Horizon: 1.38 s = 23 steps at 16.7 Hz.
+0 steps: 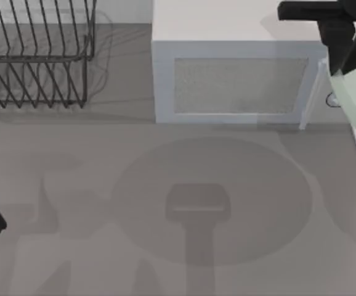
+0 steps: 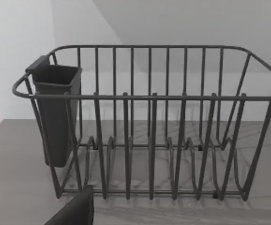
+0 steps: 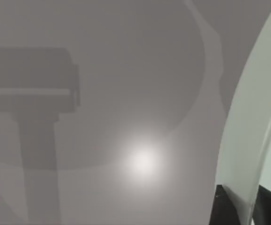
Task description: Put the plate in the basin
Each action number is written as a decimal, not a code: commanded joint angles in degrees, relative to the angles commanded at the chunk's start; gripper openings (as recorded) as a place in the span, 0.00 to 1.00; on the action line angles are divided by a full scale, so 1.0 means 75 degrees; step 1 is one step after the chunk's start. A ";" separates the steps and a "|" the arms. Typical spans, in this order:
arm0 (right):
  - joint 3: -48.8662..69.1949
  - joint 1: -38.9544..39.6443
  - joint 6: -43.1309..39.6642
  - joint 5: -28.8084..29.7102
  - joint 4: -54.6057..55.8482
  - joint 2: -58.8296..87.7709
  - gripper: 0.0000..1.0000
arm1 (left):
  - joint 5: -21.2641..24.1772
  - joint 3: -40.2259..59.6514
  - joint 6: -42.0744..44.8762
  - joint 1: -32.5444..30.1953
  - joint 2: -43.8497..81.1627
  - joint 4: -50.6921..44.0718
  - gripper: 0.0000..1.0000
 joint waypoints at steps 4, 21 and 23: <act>0.0439 -0.0841 -0.0761 -0.0088 -0.0273 0.0484 0.00 | 0.0000 0.0000 0.0000 0.0000 0.0000 0.0000 1.00; 0.4659 -0.3707 -0.3633 0.0020 0.0109 0.5406 0.00 | 0.0000 0.0000 0.0000 0.0000 0.0000 0.0000 1.00; 0.4659 -0.3707 -0.3633 0.0020 0.0109 0.5406 0.00 | 0.0000 0.0000 0.0000 0.0000 0.0000 0.0000 1.00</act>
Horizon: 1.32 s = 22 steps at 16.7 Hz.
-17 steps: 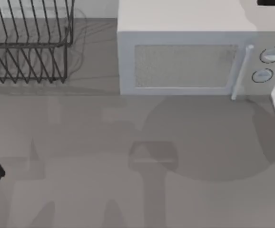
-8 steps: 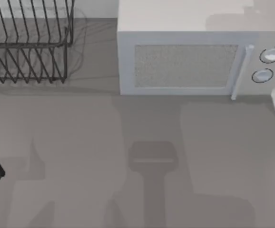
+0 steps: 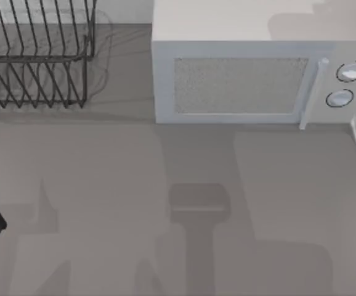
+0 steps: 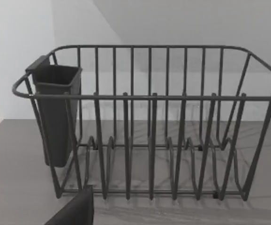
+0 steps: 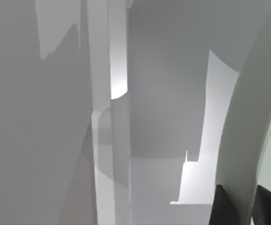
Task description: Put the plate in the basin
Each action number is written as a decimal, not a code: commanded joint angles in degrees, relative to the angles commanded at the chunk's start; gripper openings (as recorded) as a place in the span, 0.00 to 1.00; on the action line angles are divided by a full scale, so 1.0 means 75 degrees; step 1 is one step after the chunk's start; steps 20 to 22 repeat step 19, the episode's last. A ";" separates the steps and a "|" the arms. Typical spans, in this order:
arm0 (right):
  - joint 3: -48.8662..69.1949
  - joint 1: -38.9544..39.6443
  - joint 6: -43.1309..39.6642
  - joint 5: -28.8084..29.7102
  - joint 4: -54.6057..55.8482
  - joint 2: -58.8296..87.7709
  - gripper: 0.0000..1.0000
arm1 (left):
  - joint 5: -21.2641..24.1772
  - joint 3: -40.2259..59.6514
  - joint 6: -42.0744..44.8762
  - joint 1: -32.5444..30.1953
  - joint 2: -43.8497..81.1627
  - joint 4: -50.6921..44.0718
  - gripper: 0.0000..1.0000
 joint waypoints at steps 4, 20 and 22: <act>0.0000 0.0000 0.0000 0.0000 0.0000 0.0000 0.30 | 0.0000 0.0000 0.0000 0.0000 0.0000 0.0000 1.00; 0.0000 0.0000 0.0000 0.0000 0.0000 0.0000 1.00 | 0.0000 0.0000 0.0000 0.0000 0.0000 0.0000 1.00; 0.0000 0.0000 0.0000 0.0000 0.0000 0.0000 1.00 | 0.0000 0.0000 0.0000 0.0000 0.0000 0.0000 1.00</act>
